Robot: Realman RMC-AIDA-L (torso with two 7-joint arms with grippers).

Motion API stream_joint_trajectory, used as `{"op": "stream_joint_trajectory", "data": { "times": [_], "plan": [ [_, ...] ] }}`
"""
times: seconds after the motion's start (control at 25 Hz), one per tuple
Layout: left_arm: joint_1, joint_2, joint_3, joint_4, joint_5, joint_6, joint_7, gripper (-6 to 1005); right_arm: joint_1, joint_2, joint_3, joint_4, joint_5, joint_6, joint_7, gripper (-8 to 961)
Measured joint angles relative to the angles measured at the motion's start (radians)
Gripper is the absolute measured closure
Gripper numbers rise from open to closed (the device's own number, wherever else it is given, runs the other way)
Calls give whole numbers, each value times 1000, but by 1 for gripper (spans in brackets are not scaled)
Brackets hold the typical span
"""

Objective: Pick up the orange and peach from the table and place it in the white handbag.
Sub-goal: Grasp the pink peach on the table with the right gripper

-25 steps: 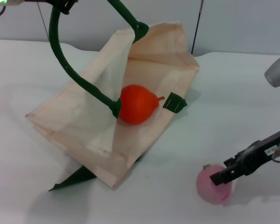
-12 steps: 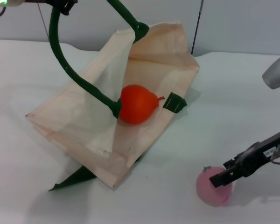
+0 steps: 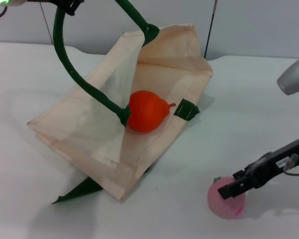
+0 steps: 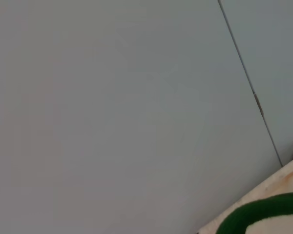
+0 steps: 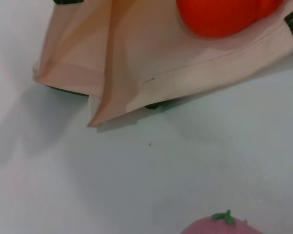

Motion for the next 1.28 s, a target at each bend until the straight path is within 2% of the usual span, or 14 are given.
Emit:
{"op": "stream_joint_trajectory", "data": {
  "times": [0.4, 0.88, 1.28],
  "plan": [
    [0, 0, 0, -3, -2, 0, -1, 882, 15, -2, -1, 44, -6, -27, -9, 180],
    [-10, 0, 0, -4, -1, 0, -2, 882, 65, -4, -18, 165, -9, -85, -36, 190],
    [-12, 0, 0, -6, 0, 0, -3, 882, 84, -4, -41, 174, -23, -92, -31, 198]
  ]
}}
